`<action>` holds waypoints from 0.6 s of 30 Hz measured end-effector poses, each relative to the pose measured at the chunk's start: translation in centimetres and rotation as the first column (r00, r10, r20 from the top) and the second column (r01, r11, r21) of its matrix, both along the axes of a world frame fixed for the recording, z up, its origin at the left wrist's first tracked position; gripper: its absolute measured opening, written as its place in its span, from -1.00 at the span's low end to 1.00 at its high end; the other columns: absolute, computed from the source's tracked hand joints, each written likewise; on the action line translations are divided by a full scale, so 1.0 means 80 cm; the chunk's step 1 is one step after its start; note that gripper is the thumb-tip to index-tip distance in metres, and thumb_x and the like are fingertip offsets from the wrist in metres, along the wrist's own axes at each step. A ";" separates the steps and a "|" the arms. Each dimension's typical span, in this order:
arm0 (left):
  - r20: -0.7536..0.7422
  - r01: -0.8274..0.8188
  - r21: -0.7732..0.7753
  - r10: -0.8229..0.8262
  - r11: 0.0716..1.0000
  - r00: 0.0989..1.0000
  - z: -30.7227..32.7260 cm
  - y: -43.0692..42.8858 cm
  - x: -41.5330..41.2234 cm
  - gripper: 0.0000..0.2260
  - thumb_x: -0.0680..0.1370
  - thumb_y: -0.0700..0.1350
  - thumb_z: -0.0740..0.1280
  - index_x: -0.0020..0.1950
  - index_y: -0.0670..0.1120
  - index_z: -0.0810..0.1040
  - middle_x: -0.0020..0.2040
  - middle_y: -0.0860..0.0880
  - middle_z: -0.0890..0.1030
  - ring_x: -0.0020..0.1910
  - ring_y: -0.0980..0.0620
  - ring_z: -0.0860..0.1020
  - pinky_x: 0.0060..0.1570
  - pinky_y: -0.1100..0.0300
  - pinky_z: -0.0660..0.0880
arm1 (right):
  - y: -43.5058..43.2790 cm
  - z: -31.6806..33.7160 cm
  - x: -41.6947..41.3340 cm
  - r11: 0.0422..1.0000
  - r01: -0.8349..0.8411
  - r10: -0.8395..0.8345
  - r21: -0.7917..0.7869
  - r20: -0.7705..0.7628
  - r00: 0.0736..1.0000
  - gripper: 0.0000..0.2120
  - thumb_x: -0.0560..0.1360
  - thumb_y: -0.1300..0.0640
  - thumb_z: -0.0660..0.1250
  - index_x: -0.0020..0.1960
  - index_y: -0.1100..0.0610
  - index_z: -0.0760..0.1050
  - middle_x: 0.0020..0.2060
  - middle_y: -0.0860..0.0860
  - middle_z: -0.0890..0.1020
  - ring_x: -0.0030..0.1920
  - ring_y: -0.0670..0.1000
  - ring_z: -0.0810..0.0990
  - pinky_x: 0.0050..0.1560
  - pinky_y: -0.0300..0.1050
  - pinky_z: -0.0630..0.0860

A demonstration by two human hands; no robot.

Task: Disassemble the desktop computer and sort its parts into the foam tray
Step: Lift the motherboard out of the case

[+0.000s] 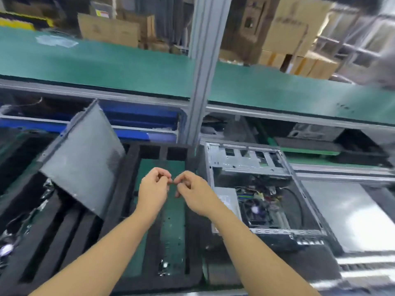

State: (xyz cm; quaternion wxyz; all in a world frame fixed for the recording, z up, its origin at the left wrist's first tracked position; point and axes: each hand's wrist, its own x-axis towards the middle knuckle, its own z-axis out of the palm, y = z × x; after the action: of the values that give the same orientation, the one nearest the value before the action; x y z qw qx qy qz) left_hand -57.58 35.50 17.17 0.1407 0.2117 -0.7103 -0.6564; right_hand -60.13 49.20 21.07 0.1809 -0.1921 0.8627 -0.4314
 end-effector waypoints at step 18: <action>0.426 0.489 -0.795 -0.242 0.359 0.872 -0.050 0.266 -0.141 -0.83 0.55 0.05 0.21 0.12 0.12 0.48 0.12 0.14 0.45 0.15 0.07 0.40 0.22 0.06 0.28 | 0.293 -0.081 -0.129 0.755 -0.134 0.173 0.642 0.002 0.985 -0.47 0.49 -0.06 0.34 0.36 0.14 0.31 0.30 0.19 0.34 0.35 0.24 0.27 0.33 0.10 0.32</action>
State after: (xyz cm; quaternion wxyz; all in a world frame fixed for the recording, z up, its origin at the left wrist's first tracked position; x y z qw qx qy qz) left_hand -68.89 56.74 13.17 -0.0063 0.0184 -0.9848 -0.1727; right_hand -70.46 72.65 14.58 0.2453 -0.2013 0.9441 -0.0898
